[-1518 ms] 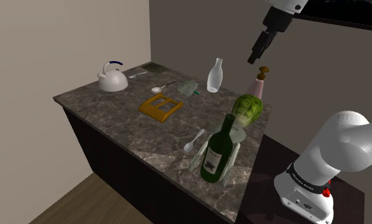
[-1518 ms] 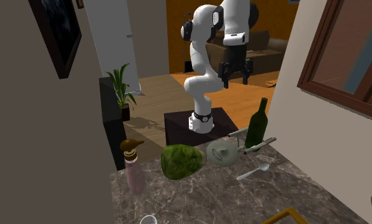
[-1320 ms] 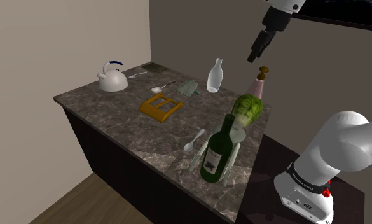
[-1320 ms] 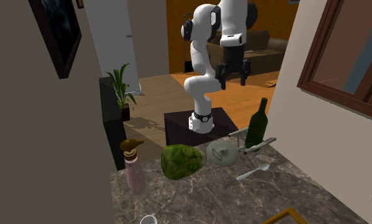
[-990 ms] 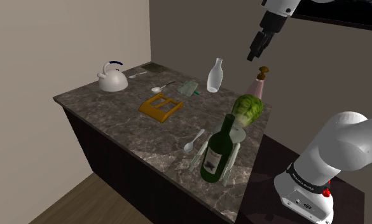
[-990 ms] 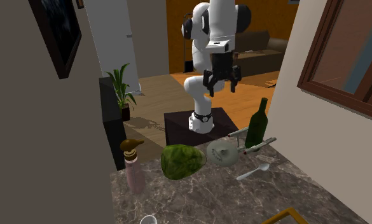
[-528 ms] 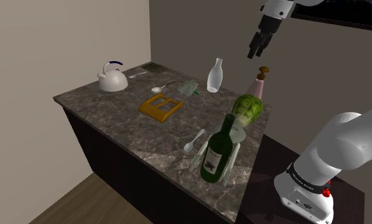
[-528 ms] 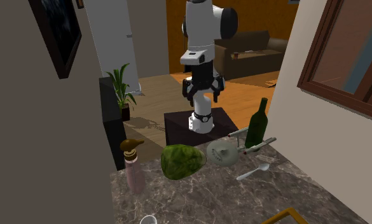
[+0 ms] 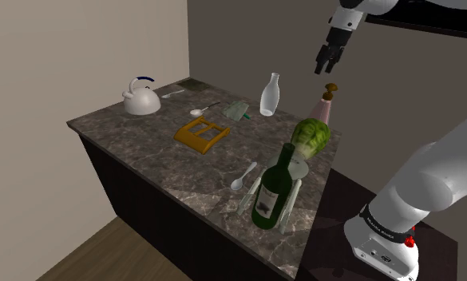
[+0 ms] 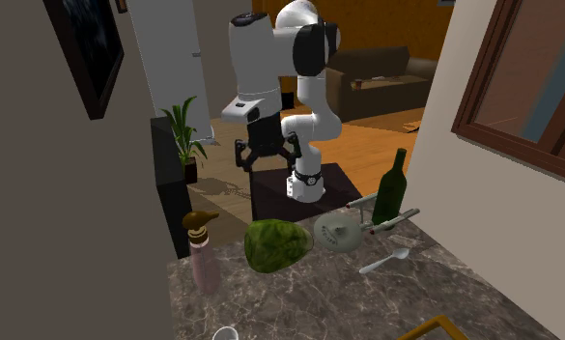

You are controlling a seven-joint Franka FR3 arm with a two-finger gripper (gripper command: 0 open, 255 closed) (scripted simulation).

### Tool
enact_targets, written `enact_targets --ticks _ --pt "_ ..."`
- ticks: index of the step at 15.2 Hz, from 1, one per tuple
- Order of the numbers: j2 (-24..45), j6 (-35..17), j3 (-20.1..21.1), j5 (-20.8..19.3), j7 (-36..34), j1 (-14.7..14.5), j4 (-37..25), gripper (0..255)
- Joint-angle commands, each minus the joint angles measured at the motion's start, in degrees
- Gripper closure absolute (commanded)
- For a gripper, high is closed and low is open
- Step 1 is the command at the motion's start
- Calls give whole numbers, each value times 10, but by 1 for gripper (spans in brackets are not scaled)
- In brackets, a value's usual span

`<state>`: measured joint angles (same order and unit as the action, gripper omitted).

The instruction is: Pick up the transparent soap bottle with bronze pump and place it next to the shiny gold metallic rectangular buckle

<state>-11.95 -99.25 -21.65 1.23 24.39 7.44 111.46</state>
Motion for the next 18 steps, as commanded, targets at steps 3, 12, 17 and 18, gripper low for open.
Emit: enact_targets --ticks 3,12,17,18 --pt "77 13 -34 20 32 18 -62 0" --pt "275 68 -89 95 107 97 -243 0" --pt "359 95 -95 125 127 144 -325 0" --pt "357 86 -95 125 128 142 -314 0"
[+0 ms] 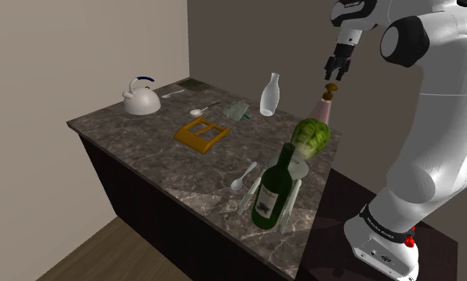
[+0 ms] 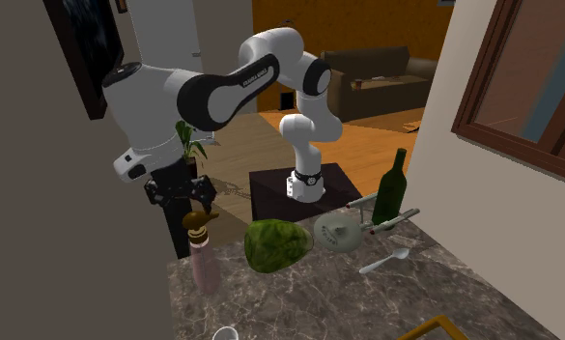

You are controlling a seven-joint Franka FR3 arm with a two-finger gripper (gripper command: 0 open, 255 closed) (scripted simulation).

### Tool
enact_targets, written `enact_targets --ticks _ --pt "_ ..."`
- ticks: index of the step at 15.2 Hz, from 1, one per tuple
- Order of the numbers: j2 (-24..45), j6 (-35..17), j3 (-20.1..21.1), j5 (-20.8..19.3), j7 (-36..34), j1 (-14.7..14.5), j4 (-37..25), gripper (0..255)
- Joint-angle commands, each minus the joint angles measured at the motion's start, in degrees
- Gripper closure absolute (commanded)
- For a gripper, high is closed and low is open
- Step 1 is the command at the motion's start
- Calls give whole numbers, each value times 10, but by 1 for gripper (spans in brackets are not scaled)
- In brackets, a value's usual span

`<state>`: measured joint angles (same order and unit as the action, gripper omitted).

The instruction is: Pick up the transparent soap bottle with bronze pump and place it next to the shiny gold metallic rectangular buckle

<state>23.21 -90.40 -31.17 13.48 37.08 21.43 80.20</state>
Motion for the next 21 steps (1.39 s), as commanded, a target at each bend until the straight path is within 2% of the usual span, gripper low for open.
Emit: enact_targets --ticks 1,6,13,14,21 --pt "3 -11 1 1 1 0 9 0" --pt "-3 -49 1 0 2 -8 54 0" --pt "-3 -49 1 0 2 -8 53 0" --pt "-3 -49 1 0 2 -8 53 255" --pt "-3 -49 1 0 2 -8 53 255"
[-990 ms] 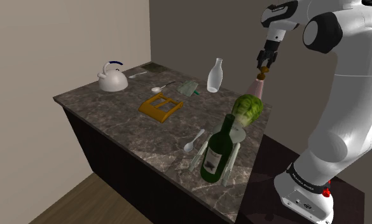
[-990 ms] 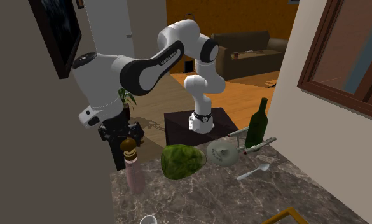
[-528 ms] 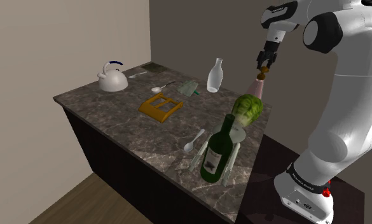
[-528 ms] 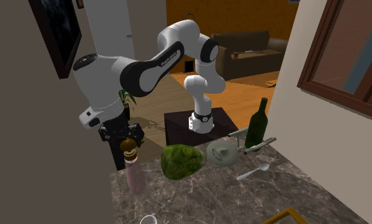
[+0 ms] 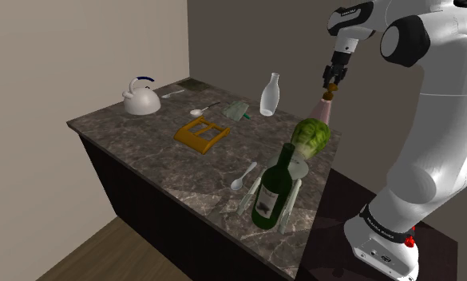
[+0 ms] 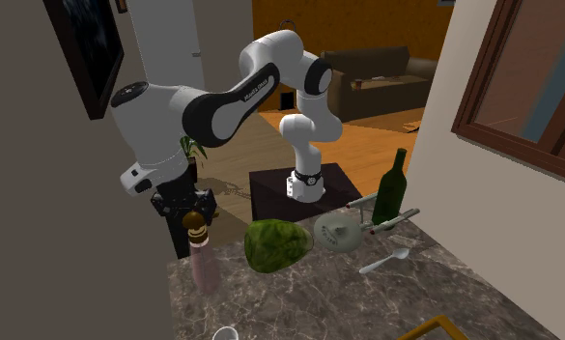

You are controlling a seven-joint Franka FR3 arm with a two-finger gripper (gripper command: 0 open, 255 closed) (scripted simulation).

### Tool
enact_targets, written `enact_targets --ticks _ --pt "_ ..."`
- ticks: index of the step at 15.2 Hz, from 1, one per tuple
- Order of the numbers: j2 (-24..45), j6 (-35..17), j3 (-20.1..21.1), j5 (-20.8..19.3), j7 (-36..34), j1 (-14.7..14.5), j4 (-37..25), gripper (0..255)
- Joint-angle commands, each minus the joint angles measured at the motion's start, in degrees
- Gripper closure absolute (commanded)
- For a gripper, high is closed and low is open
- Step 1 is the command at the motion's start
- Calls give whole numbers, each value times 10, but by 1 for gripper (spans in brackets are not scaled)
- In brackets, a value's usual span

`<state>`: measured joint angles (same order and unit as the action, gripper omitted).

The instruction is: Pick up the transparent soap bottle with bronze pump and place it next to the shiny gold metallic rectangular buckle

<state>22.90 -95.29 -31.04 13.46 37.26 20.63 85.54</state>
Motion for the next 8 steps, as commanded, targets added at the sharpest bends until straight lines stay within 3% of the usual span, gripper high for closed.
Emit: enact_targets --ticks 1,8 --pt "0 0 0 0 0 0 0 255" --pt "-3 45 -2 -2 -4 5 -43 255"
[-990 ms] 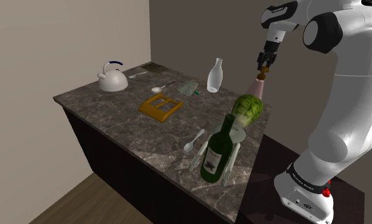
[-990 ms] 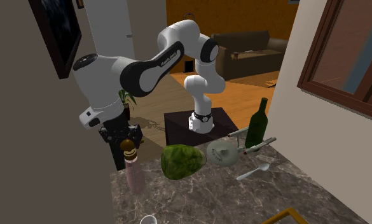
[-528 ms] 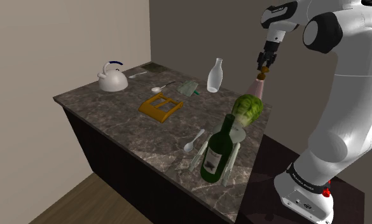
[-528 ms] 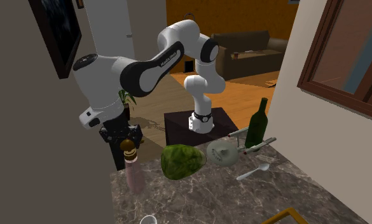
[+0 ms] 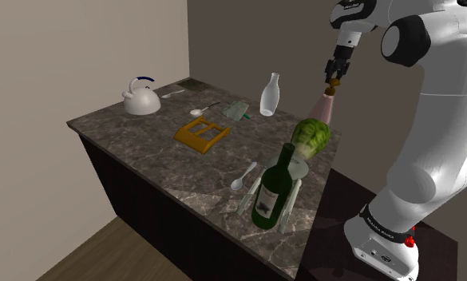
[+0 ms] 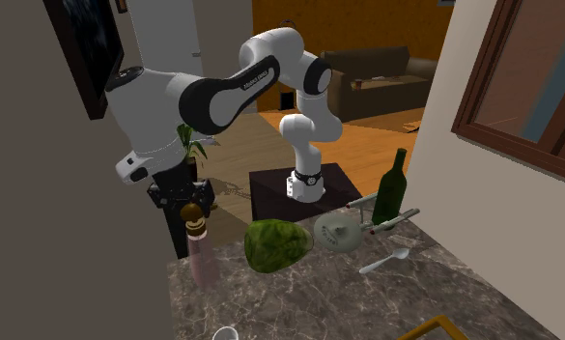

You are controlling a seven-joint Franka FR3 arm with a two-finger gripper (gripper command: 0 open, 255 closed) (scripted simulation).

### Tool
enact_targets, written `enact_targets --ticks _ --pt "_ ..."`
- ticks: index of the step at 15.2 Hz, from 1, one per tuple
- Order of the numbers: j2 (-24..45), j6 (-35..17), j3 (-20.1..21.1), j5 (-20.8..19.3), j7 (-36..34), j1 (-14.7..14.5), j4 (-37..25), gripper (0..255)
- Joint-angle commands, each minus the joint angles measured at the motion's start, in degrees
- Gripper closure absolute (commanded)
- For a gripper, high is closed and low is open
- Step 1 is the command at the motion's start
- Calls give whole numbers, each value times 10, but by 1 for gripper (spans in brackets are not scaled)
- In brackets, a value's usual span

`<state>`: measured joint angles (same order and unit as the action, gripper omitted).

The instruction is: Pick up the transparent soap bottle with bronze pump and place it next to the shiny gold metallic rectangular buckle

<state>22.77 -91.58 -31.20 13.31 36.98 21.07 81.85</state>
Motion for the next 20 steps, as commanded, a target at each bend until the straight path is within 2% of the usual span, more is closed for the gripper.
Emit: enact_targets --ticks 1,17,20 --pt "-1 15 -1 -1 -2 1 -14 255" --pt "28 153 -1 13 -8 33 -181 255" --pt "-15 130 4 -3 -46 -13 -122 255"
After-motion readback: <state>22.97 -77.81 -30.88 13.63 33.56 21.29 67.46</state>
